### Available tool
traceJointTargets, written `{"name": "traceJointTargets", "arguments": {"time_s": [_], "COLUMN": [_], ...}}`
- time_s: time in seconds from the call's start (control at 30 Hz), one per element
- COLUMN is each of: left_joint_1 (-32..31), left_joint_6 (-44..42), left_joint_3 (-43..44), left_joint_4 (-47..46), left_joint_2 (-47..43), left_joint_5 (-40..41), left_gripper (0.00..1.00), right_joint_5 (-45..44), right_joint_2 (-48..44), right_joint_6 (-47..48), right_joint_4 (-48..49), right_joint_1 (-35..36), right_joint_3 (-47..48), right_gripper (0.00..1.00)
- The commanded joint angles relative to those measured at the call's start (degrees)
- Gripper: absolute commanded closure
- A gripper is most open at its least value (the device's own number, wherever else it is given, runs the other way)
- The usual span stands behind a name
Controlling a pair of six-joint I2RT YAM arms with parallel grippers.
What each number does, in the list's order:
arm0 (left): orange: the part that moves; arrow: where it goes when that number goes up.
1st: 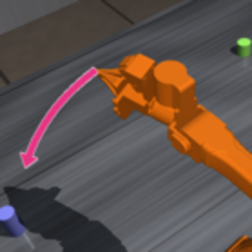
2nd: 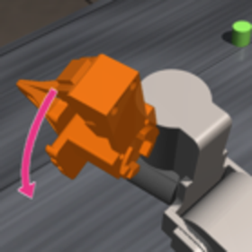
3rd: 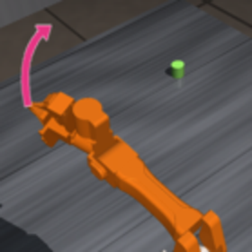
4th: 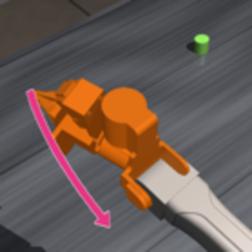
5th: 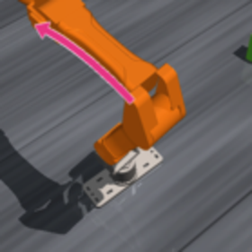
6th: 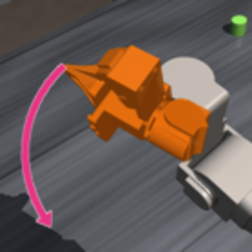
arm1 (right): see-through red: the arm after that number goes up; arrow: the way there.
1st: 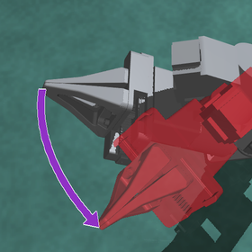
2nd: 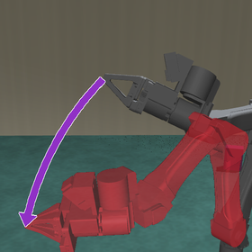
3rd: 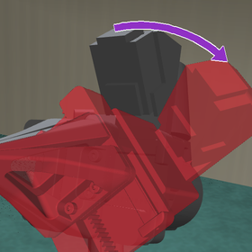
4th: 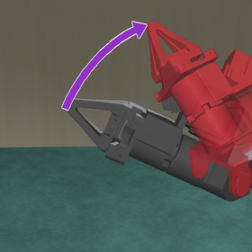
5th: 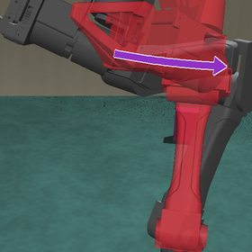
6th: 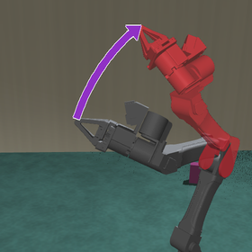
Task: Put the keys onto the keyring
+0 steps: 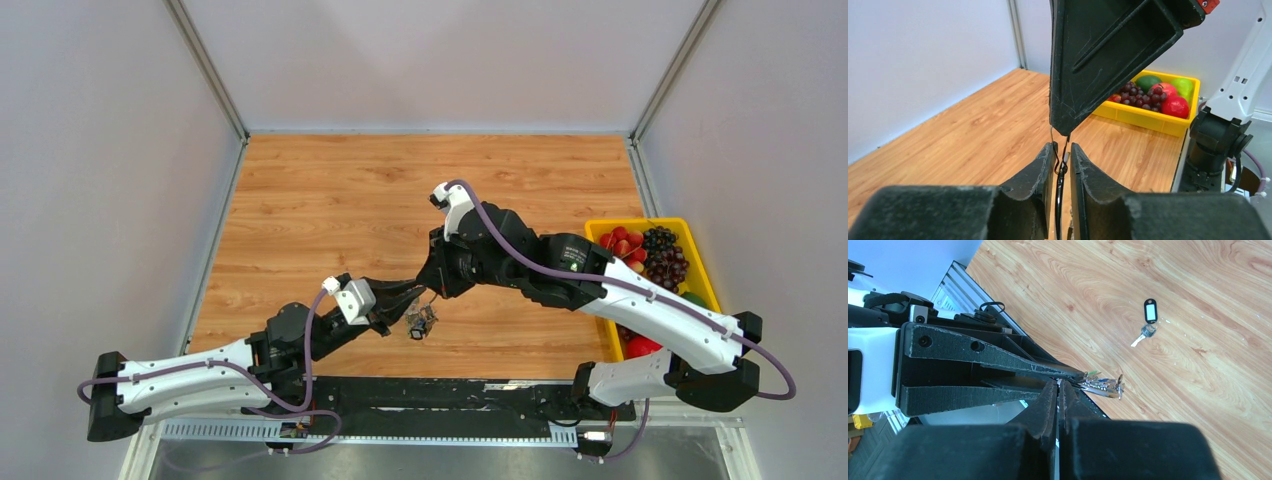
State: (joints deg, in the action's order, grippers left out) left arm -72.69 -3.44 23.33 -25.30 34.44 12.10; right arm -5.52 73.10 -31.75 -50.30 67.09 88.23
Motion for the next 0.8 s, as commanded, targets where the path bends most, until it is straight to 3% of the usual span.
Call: {"name": "traceJointTargets", "arguments": {"time_s": [0.0, 0.07, 0.13, 0.77], "left_joint_1": [-0.09, -0.08, -0.09, -0.07], "left_joint_6": [-1.31, -1.35, -1.18, 3.12], "left_joint_3": [-0.62, -0.65, -0.63, 0.08], "left_joint_4": [-3.35, -3.35, -3.58, -2.64], "left_joint_2": [-0.33, -0.14, -0.19, -2.34], "left_joint_5": [-0.72, -0.75, -0.62, 5.49], "left_gripper": [0.78, 0.93, 0.99, 1.00], "right_joint_5": [0.39, 0.29, 0.39, 0.94], "right_joint_2": [-0.70, -0.74, -0.77, -2.79], "right_joint_6": [-0.94, -0.90, -0.99, -0.14], "right_joint_4": [3.16, 3.13, 3.14, 4.51], "right_joint_1": [0.54, 0.55, 0.51, 0.86], "right_joint_3": [3.05, 3.18, 3.13, 0.98], "right_gripper": [1.00, 1.00, 1.00, 1.00]}}
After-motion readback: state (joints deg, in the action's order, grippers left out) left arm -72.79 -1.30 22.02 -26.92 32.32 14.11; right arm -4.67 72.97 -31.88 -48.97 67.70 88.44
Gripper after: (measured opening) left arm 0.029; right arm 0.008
